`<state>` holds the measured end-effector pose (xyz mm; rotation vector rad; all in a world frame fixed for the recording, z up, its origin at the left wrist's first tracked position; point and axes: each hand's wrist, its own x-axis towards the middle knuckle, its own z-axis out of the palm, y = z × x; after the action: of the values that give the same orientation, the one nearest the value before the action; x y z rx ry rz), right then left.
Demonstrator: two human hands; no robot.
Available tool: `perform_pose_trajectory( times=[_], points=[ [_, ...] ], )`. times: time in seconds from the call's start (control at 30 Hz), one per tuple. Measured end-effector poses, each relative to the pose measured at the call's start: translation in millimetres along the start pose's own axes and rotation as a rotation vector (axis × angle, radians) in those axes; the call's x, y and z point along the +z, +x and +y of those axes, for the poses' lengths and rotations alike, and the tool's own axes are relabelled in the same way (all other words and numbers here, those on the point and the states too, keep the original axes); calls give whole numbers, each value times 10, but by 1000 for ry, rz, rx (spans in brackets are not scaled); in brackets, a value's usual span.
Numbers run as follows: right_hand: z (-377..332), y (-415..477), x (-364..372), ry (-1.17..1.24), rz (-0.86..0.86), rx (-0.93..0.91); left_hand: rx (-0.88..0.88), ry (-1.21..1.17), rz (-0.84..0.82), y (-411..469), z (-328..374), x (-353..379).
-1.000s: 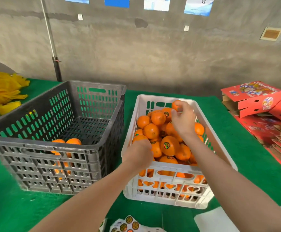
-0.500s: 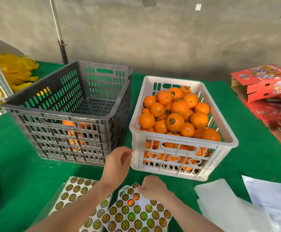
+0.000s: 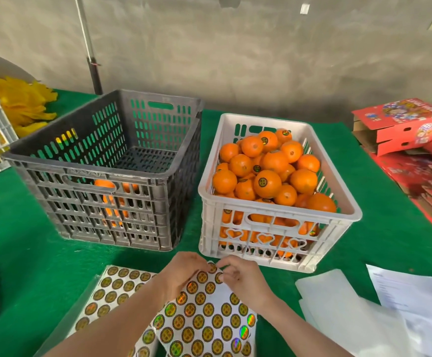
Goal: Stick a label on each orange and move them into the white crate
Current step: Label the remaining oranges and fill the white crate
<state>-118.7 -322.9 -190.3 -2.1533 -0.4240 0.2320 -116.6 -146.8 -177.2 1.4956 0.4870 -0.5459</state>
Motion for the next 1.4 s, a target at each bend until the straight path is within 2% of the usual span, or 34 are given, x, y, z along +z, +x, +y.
perform_pose_trajectory(
  times=[0.3, 0.4, 0.5, 0.6, 0.67, 0.73, 0.8, 0.87, 0.93, 1.0, 1.07, 1.13, 1.2, 1.27, 1.33, 1.4],
  points=[
    [33, -52, 50, -236, 227, -400, -45, 90, -13, 30, 26, 47],
    [40, -82, 65, -263, 255, -445, -29, 144, -22, 52, 13, 45],
    [-44, -114, 0, -90, 238, -362, 45, 359, 8, 112, -1, 36],
    [-324, -70, -137, 91, 235, -270, 187, 578, -19, 123, -42, 50],
    [-654, 19, -232, 164, 244, -324, 327, 737, -20, 44, -38, 32],
    [-1042, 167, -303, 186, 287, -432, 522, 803, 50, -127, 89, -98],
    [-1407, 396, -334, 186, 343, -522, 763, 742, 112, -393, 339, -343],
    [-1714, 722, -296, 161, 403, -606, 925, 672, 199, -674, 634, -680],
    [-1974, 1109, -201, 111, 427, -639, 1037, 607, 346, -903, 953, -1039],
    [-2179, 1522, -76, 19, 384, -618, 1068, 496, 505, -988, 1237, -1422],
    [-2299, 1905, 49, -97, 267, -564, 1020, 493, 621, -922, 1536, -1778],
    [-2331, 2201, 182, -223, 120, -500, 917, 703, 618, -705, 1847, -2138],
    [-2284, 2374, 299, -317, 20, -436, 728, 1031, 434, -388, 2083, -2406],
    [-2195, 2471, 372, -359, -8, -394, 429, 1242, 186, 41, 2188, -2523],
    [-2103, 2536, 391, -373, -15, -343, 120, 1317, 17, 468, 2152, -2505],
    [-2046, 2573, 390, -385, -14, -267, -64, 1383, -176, 795, 2051, -2374]
  ],
)
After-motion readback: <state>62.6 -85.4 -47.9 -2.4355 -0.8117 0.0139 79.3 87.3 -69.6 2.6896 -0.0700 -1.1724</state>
